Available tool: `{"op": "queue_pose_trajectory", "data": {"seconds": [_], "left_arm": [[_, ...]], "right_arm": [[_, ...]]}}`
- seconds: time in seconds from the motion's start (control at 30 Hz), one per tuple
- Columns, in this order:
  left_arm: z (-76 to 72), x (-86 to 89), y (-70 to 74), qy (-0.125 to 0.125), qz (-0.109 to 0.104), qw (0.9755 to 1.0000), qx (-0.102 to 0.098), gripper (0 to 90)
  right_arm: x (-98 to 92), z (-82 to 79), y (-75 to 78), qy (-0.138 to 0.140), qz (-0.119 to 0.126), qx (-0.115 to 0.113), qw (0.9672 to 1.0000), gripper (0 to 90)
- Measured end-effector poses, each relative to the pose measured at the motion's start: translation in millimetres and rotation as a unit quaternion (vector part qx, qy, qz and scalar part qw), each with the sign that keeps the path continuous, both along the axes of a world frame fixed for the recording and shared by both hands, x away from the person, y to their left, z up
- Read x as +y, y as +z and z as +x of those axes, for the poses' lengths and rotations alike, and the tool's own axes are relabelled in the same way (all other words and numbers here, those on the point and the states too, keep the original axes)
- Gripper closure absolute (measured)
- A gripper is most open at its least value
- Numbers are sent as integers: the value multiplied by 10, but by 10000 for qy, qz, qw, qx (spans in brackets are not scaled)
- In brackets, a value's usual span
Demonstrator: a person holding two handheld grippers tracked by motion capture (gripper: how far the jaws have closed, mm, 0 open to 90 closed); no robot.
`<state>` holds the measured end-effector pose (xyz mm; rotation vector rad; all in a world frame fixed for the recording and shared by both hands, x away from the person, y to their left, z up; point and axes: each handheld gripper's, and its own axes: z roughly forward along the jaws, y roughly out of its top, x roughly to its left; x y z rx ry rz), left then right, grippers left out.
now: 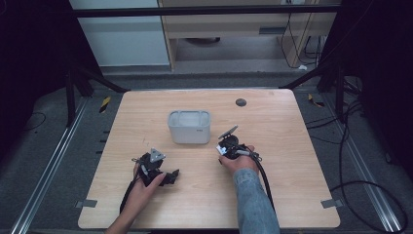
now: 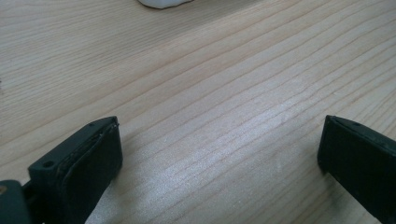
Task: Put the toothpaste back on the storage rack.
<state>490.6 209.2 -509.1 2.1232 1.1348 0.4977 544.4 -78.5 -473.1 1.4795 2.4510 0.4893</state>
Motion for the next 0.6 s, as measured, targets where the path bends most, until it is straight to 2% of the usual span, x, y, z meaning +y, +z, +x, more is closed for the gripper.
{"op": "queue_pose_trajectory", "data": {"seconds": [0.27, 0.5, 0.53, 0.6], "left_arm": [[1, 0, 0, -4, 0, 10000, 0, 0], [2, 0, 0, -8, 0, 10000, 0, 0], [3, 1, 0, -11, 1, 10000, 0, 0], [3, 1, 0, -13, 1, 10000, 0, 0]], "right_arm": [[-22, 10, 4, -69, 84, 64, 9999, 554], [-24, -1, 3, 65, 60, -3, 10000, 588], [-27, -1, 7, 69, 31, -20, 10000, 630], [-34, 0, 20, 2, 77, 16, 10000, 653]]}}
